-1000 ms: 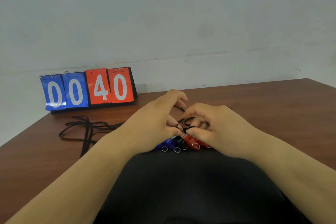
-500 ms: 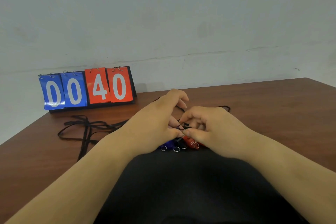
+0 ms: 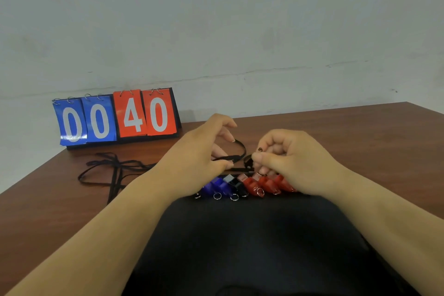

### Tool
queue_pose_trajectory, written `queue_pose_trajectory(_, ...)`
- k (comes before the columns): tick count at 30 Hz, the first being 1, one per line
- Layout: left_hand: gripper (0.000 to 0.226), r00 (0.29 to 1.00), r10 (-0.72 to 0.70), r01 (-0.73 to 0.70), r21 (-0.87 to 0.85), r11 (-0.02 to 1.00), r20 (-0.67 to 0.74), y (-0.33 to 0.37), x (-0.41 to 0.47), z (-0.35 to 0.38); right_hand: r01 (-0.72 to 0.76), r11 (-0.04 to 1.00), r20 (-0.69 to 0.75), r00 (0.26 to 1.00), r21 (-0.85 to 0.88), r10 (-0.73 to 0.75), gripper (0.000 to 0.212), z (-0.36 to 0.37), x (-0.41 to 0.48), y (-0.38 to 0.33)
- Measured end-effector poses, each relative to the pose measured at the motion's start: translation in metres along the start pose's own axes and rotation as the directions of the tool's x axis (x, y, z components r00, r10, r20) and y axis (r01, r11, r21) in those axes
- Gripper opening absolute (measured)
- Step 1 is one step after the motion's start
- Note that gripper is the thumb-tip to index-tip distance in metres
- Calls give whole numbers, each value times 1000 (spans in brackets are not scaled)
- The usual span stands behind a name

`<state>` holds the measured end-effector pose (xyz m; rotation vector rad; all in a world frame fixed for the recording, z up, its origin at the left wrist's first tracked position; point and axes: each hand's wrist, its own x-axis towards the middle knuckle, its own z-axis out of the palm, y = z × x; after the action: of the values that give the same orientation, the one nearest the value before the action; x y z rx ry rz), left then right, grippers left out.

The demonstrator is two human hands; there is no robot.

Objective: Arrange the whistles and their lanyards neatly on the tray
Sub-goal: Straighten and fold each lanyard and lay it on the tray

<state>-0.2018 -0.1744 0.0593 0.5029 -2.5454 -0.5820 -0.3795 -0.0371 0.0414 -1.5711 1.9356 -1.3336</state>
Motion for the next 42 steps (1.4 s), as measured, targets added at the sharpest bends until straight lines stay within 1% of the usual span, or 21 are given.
queue_pose_trajectory(4,61,991,-77,77,-12,997,-109,-12,4,-4,-98,967,-106,986,237,126,5,-9,6,5)
queue_pose_trajectory(7,54,970,-135,130,-39,991,-204,-25,7,-7,-116,929,-169,968,350,185,6,-16,12,12)
queue_pose_trajectory(11,47,930,-205,193,-70,979,-304,-36,8,-10,-144,902,-217,944,407,249,7,-22,15,18)
queue_pose_trajectory(14,43,896,-242,219,-104,970,-371,-40,8,-13,-125,896,-256,933,426,252,9,-27,17,22)
queue_pose_trajectory(18,36,861,-276,235,-146,961,-428,-38,10,-12,-143,889,-242,932,435,268,9,-27,17,23)
queue_pose_trajectory(20,29,840,-316,252,-198,947,-441,-38,11,-10,-153,882,-236,930,445,281,8,-26,16,21)
queue_pose_trajectory(21,25,824,-350,265,-243,933,-445,-37,12,-10,-160,877,-232,929,453,289,8,-26,16,20)
queue_pose_trajectory(22,22,804,-396,269,-323,907,-443,-37,13,-10,-167,870,-225,927,465,298,8,-26,16,19)
queue_pose_trajectory(23,20,787,-448,254,-440,861,-423,-37,14,-10,-175,859,-216,926,481,309,8,-27,16,18)
queue_pose_trajectory(25,20,781,-529,188,-682,707,-333,-35,15,-11,-180,830,-194,926,528,325,9,-28,15,17)
queue_pose_trajectory(26,21,789,-539,153,-754,638,-296,-32,16,-12,-177,813,-183,927,554,327,10,-28,15,15)
queue_pose_trajectory(28,20,809,-527,110,-814,570,-260,-30,17,-16,-186,783,-145,932,593,331,10,-30,13,14)
queue_pose_trajectory(29,19,817,-518,108,-816,567,-252,-28,16,-19,-199,772,-115,937,604,331,9,-33,11,13)
queue_pose_trajectory(30,19,822,-512,123,-802,585,-247,-26,15,-22,-215,765,-81,941,606,329,8,-37,8,12)
queue_pose_trajectory(33,17,841,-497,239,-676,697,-215,-20,4,-32,-288,792,22,944,539,329,7,-48,-3,4)
queue_pose_trajectory(35,16,847,-498,311,-588,747,-185,-13,-10,-35,-306,829,42,945,468,325,7,-52,-13,-4)
queue_pose_trajectory(36,15,848,-501,337,-554,762,-172,-10,-19,-36,-307,857,47,947,413,317,7,-54,-19,-7)
queue_pose_trajectory(39,13,855,-505,400,-469,787,-117,-3,-49,-31,-302,937,105,952,174,287,6,-56,-47,-14)
queue_pose_trajectory(42,12,864,-502,452,-367,813,-49,5,-77,-23,-268,962,189,944,-48,272,8,-56,-77,-18)
